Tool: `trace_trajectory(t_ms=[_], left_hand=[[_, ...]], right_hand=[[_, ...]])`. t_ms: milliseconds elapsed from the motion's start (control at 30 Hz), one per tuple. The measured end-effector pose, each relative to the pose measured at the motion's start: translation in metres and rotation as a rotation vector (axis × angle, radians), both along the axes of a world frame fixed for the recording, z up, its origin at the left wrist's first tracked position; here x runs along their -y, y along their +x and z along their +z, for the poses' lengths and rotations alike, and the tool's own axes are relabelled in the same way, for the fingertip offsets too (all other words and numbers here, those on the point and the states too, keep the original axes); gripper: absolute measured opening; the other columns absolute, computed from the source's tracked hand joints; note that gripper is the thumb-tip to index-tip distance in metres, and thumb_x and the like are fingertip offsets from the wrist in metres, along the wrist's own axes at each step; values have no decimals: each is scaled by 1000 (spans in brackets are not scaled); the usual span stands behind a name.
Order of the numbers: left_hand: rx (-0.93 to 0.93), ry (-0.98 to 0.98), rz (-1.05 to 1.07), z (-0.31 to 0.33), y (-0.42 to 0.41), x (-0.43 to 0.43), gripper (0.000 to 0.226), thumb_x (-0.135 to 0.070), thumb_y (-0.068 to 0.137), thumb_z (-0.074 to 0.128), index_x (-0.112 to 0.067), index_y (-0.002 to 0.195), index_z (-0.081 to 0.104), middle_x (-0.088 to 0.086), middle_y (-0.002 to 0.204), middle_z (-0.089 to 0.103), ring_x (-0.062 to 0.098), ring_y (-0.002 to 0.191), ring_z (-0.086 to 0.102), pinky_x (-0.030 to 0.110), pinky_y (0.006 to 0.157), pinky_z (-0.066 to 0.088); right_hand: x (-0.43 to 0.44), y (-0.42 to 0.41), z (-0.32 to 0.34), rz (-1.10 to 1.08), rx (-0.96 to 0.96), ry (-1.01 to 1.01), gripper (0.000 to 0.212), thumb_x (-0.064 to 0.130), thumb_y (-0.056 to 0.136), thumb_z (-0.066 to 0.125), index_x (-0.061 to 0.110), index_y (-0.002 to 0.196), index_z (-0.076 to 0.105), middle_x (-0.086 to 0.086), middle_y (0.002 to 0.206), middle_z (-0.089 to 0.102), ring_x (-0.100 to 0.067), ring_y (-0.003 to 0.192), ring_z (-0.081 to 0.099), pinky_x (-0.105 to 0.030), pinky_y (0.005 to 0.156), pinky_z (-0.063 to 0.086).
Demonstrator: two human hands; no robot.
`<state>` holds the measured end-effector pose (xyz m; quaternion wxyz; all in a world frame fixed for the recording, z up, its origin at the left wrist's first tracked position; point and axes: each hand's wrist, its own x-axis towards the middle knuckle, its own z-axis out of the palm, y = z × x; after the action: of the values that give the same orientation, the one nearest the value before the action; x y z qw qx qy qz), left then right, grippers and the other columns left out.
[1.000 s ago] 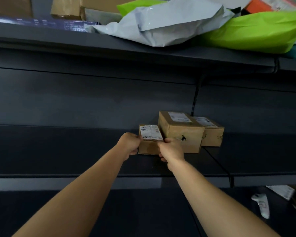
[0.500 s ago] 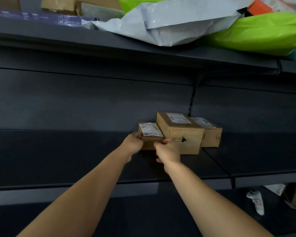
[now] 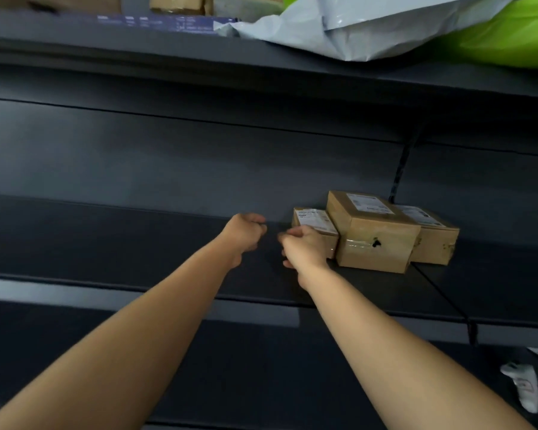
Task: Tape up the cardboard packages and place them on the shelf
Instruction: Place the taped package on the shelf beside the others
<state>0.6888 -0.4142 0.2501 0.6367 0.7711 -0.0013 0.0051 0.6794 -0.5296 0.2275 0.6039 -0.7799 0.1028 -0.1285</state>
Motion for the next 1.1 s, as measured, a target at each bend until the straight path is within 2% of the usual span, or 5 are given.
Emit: trace_trajectory(t_ms=[133,267,467,600,1100], left_hand=[[71,-13,144,0,-21,-29,15,-5,94,51,-13,97,63,9,96,58,22,86,52,33,73,45],[120,-45,325,-3,-45,-56,26,-4,91,56,-22,74,62,4,79,61,22,81,55,32,73,46],[141,-118,494,-7,-87,-100,16,-6,93,56,-18,85,64,2,76,61,21,79,58,41,89,53],[171,-138,629,-10,-119,-127,16,-6,93,57,-6,105,67,4,78,62,18,69,58,35,77,55],[116,-97,952,-19,-271,-224,12,-1,90,56,-9,91,65,9,79,60,18,68,55,28,65,52]], right_hand=[[-28,-3,1,108,21,-9,4,26,78,62,26,80,59,-5,96,68,-26,91,66,-50,84,57],[-58,-15,1,229,36,-14,2,25,75,61,25,76,60,-6,93,70,-27,90,68,-50,82,58],[-100,-43,3,412,54,2,8,16,83,59,24,79,59,-3,88,67,-25,86,66,-44,80,57],[-128,-62,4,522,57,-3,9,14,85,58,20,79,61,-3,83,64,-23,82,62,-44,78,56],[-249,-160,-7,868,27,-30,8,13,86,55,16,79,59,-4,79,62,-20,75,57,-33,63,48]])
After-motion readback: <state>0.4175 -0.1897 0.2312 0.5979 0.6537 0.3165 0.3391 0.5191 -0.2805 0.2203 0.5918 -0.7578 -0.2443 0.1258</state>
